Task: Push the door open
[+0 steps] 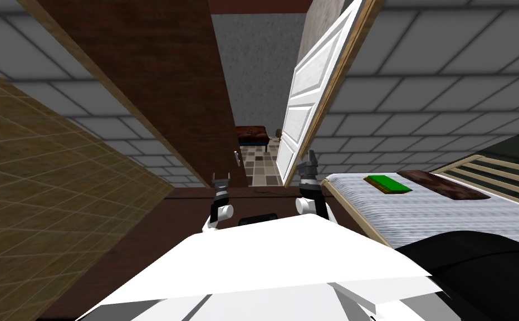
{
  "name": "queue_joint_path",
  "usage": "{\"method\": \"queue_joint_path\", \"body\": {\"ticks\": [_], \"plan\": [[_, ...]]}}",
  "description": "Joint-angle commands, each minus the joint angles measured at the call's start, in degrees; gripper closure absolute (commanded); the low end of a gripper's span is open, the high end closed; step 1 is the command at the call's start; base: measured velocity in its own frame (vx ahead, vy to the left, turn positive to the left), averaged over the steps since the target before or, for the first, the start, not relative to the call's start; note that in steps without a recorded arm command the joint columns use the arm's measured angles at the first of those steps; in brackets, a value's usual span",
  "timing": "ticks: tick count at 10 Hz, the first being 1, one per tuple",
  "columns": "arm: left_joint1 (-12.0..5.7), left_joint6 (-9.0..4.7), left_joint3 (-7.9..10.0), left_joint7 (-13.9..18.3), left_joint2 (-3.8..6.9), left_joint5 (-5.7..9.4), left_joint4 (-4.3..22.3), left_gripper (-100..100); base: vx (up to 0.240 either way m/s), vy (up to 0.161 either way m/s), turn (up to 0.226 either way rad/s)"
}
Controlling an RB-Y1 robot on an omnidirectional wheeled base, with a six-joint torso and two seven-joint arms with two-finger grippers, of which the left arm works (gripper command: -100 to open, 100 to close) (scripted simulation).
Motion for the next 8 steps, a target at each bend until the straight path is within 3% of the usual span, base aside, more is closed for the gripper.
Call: {"method": "queue_joint_path", "body": {"ticks": [1, 7, 8], "plan": [[-1.4, -0.76, -0.39, 1.8, -0.02, 1.01, 2.9, -100, 0.066, 0.086, -0.122], [-5.05, -2.9, -1.96, 7.7, -0.29, 4.53, 12.8, -100, 0.073, 0.073, -0.134], [-5.05, -2.9, -1.96, 7.7, -0.29, 4.53, 12.8, -100, 0.048, 0.044, -0.034]]}}
